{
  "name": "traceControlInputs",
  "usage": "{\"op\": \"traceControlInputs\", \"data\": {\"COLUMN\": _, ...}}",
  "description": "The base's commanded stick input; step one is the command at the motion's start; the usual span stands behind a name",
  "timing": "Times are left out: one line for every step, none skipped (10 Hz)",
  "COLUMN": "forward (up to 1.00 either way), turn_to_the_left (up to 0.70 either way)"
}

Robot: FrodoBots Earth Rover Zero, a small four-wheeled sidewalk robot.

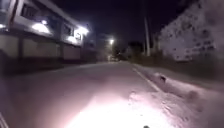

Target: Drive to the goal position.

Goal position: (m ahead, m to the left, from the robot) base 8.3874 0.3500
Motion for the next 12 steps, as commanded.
{"op": "traceControlInputs", "data": {"forward": 0.7, "turn_to_the_left": -0.35}}
{"op": "traceControlInputs", "data": {"forward": 0.7, "turn_to_the_left": -0.13}}
{"op": "traceControlInputs", "data": {"forward": 0.7, "turn_to_the_left": 0.0}}
{"op": "traceControlInputs", "data": {"forward": 0.7, "turn_to_the_left": 0.0}}
{"op": "traceControlInputs", "data": {"forward": 0.7, "turn_to_the_left": 0.0}}
{"op": "traceControlInputs", "data": {"forward": 0.7, "turn_to_the_left": 0.0}}
{"op": "traceControlInputs", "data": {"forward": 0.7, "turn_to_the_left": 0.0}}
{"op": "traceControlInputs", "data": {"forward": 0.7, "turn_to_the_left": 0.0}}
{"op": "traceControlInputs", "data": {"forward": 0.7, "turn_to_the_left": 0.0}}
{"op": "traceControlInputs", "data": {"forward": 0.7, "turn_to_the_left": 0.0}}
{"op": "traceControlInputs", "data": {"forward": 0.7, "turn_to_the_left": 0.0}}
{"op": "traceControlInputs", "data": {"forward": 0.7, "turn_to_the_left": 0.0}}
